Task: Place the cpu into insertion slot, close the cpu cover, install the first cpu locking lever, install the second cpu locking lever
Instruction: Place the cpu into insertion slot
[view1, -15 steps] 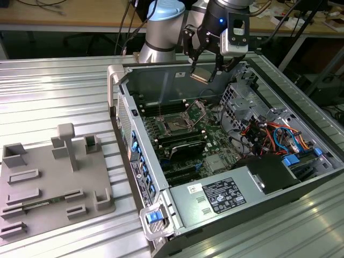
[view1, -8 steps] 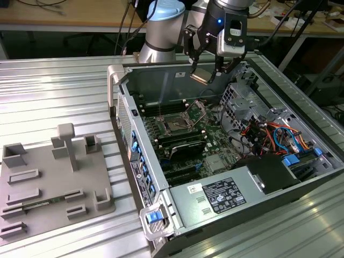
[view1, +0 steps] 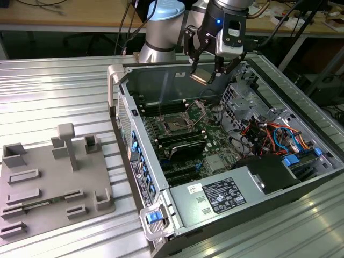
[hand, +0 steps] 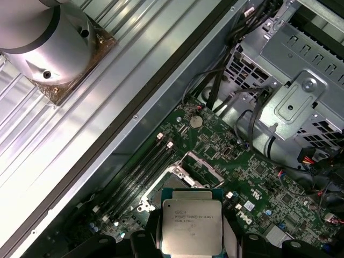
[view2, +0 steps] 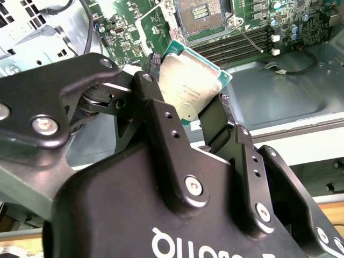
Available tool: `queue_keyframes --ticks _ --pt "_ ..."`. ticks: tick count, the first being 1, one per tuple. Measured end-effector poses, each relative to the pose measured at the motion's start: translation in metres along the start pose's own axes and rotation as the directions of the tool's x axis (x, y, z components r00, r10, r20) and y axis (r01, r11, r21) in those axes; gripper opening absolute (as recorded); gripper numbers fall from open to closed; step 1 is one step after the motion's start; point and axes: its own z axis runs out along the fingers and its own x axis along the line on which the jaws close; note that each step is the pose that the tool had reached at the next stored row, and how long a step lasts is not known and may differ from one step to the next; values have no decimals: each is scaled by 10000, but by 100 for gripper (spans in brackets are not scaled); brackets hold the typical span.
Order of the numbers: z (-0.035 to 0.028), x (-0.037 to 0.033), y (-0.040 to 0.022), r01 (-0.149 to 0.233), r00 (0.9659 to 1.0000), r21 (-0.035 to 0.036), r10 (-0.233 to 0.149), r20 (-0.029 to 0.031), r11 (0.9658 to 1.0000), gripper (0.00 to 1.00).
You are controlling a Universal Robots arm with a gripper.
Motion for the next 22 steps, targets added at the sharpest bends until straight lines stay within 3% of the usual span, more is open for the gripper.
queue_keyframes --ticks 12,22 --pt "0 0 0 -51 10000 -1 51 5 10000 55" --pt "4 0 0 -934 9956 -22 934 83 9956 55"
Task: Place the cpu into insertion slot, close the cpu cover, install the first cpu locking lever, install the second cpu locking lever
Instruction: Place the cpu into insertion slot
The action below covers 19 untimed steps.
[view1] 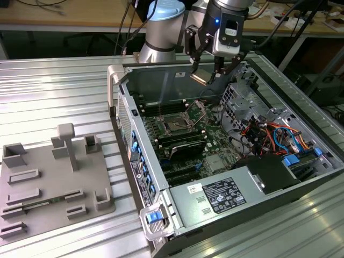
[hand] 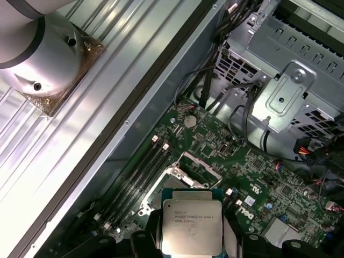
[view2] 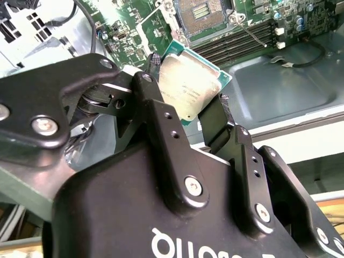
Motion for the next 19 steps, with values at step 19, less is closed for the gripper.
queue_keyframes --ticks 19 --pt "1 1 -1 -386 9992 -8 386 34 9993 55"
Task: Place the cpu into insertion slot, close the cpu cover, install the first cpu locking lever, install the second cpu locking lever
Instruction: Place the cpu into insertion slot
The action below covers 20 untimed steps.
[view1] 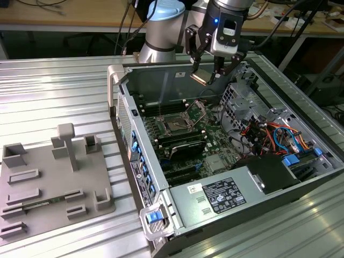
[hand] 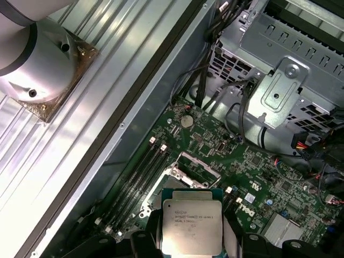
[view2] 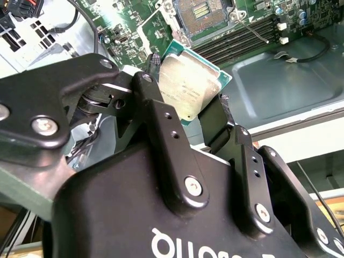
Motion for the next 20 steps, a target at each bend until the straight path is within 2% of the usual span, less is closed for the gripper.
queue_keyframes --ticks 6,15,20 --pt "0 0 0 -222 9998 -4 222 20 9998 55" --pt "0 0 0 -270 9996 -6 270 24 9996 55" --pt "2 0 -1 -612 9981 -13 612 55 9981 55"
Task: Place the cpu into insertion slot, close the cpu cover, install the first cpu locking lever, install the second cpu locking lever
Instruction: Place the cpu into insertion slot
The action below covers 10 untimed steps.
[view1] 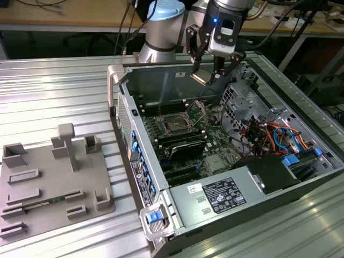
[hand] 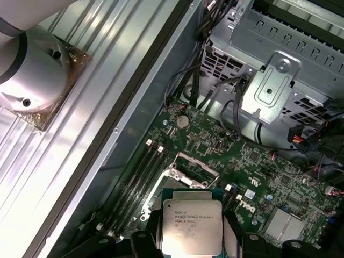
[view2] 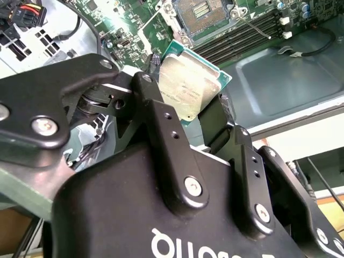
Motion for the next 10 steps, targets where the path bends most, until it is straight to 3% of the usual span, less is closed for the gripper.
queue_keyframes --ticks 10 --pt "1 0 0 -559 9984 -12 559 50 9984 55"
